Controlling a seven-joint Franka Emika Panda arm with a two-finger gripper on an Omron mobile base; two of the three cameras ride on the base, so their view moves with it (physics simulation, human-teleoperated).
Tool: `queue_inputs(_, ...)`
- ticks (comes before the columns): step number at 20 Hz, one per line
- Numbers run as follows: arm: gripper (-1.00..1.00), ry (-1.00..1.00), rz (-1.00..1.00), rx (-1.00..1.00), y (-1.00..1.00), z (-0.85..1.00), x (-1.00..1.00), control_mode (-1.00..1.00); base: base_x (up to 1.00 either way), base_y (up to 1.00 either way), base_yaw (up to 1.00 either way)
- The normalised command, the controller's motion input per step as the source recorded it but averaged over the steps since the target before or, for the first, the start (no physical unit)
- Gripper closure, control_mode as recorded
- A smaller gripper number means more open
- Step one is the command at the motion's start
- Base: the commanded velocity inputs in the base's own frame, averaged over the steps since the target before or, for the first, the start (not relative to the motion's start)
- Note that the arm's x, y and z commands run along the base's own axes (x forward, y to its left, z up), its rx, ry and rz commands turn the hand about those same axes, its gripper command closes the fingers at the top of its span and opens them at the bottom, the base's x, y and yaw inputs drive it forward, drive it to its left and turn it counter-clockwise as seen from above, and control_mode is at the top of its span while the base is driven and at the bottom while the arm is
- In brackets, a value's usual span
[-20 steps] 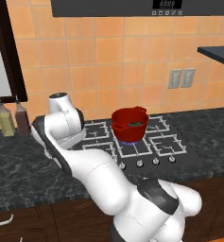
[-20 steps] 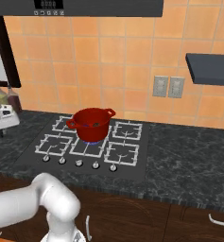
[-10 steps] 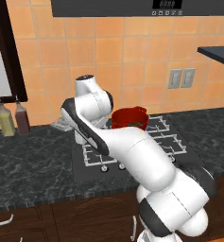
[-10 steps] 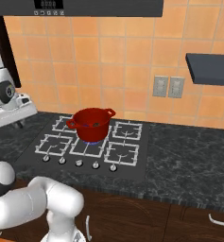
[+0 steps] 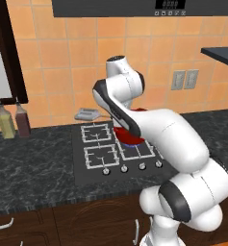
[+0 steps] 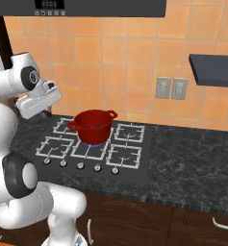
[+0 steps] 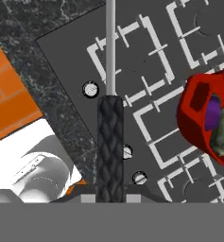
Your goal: Put the cucumber and eggplant in the pot. Retrieve the spatula and lightly stir the vegetables in the pot.
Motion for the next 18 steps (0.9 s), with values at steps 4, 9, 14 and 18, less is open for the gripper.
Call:
queue_inputs(4, 1.00, 0.04, 0.16, -0.09, -1.00, 0.42, 0.49, -1.00, 0.00, 0.00, 0.00)
queue_inputs(9, 1.00, 0.13, 0.22, -0.24, -0.99, 0.08, 0.49, -1.00, 0.00, 0.00, 0.00)
queue_inputs(14, 1.00, 0.22, 0.16, -0.19, -0.90, 0.17, 0.77, -1.00, 0.00, 0.00, 0.00)
queue_inputs(18, 1.00, 0.01, 0.04, -0.27, -0.63, 0.00, 0.76, -1.00, 0.00, 0.00, 0.00)
